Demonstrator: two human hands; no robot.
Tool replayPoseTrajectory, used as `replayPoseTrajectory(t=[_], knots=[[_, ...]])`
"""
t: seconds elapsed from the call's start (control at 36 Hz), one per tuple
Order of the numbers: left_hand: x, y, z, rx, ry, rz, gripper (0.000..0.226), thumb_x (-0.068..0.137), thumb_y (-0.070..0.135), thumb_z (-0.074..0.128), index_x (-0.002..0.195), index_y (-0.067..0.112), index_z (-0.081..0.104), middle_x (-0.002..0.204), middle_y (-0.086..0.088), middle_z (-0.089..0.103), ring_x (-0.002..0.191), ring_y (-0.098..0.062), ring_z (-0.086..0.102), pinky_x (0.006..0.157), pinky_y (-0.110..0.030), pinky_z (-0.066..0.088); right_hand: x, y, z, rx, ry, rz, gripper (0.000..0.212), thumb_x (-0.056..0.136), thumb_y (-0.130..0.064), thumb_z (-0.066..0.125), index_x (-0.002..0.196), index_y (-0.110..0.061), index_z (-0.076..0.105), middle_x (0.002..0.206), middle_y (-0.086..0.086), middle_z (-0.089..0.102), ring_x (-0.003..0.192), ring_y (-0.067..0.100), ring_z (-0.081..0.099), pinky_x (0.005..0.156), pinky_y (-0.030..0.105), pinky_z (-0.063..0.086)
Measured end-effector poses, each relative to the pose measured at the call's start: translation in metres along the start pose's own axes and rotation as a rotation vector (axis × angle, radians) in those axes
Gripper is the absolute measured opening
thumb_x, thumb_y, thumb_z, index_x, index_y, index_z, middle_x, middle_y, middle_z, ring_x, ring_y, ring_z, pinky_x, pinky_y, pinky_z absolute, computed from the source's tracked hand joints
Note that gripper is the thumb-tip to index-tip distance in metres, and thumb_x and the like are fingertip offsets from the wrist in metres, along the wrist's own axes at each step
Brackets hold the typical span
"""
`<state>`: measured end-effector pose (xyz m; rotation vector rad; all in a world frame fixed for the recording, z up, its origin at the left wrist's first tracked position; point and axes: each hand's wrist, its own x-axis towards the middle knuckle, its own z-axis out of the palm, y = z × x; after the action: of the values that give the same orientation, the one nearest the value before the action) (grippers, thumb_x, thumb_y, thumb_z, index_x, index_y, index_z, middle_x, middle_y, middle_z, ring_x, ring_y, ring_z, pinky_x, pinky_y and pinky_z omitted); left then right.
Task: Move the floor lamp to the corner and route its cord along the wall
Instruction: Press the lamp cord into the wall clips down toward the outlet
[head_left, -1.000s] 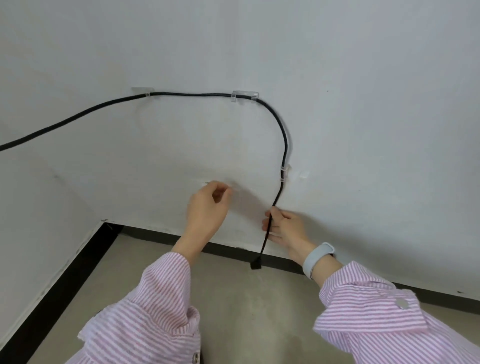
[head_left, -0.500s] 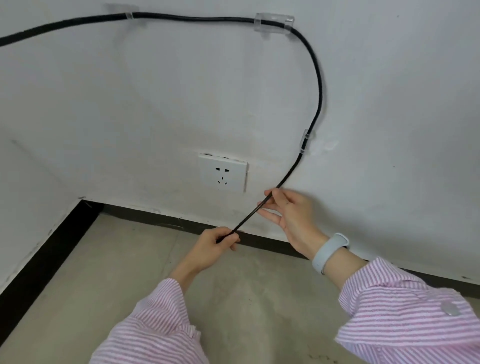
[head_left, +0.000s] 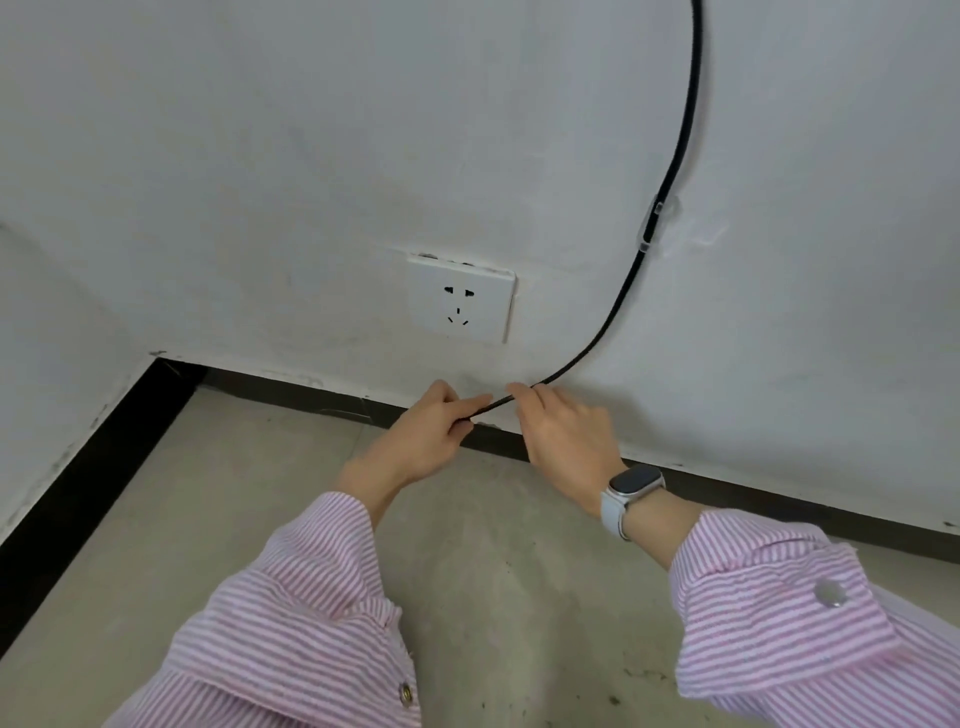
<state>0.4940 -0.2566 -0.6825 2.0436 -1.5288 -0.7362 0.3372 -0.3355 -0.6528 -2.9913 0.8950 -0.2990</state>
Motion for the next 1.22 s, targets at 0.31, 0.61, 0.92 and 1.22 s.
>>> replayPoseTrajectory(t=[0.31, 0.61, 0.92, 1.22], knots=[[0.018, -0.015, 0.014, -0.109, 0.193, -0.220, 0.017, 0.086, 0.012, 0.057, 0.102, 0.006, 0.054, 0.103, -0.017, 0.064, 0.094, -0.029, 0.059, 0.077, -0.028, 0.042, 0.007, 0.006, 0.033, 0.078, -0.115, 0.052, 0.037, 0.088, -0.003, 0.041, 0.125, -0.008, 0.044, 0.114, 0.014, 0.060, 0.103, 0.035, 0.055, 0.063, 0.040, 0.047], [0.023, -0.020, 0.019, -0.198, 0.441, -0.275, 0.019, 0.079, 0.013, 0.068, 0.092, 0.005, 0.056, 0.094, -0.011, 0.062, 0.082, -0.022, 0.056, 0.072, -0.030, 0.044, 0.005, 0.006, 0.043, 0.418, -0.095, 0.176, 0.041, 0.090, -0.003, 0.038, 0.131, -0.010, 0.039, 0.121, 0.011, 0.057, 0.108, 0.027, 0.054, 0.080, 0.043, 0.050], [0.029, -0.020, 0.024, -0.270, 0.513, -0.383, 0.028, 0.077, 0.019, 0.071, 0.097, 0.005, 0.056, 0.098, -0.013, 0.064, 0.084, -0.020, 0.055, 0.073, -0.028, 0.042, 0.002, 0.008, 0.044, 0.451, -0.075, 0.160, 0.042, 0.091, -0.003, 0.038, 0.132, -0.010, 0.040, 0.124, 0.013, 0.055, 0.111, 0.027, 0.053, 0.082, 0.044, 0.051], [0.030, -0.010, 0.016, -0.521, 0.682, -0.433, 0.029, 0.072, 0.013, 0.074, 0.095, 0.014, 0.055, 0.100, -0.005, 0.060, 0.084, -0.015, 0.057, 0.070, -0.017, 0.042, 0.003, 0.007, 0.046, 0.420, -0.063, 0.241, 0.040, 0.091, -0.004, 0.036, 0.131, -0.009, 0.041, 0.125, 0.014, 0.055, 0.109, 0.028, 0.054, 0.080, 0.044, 0.052]])
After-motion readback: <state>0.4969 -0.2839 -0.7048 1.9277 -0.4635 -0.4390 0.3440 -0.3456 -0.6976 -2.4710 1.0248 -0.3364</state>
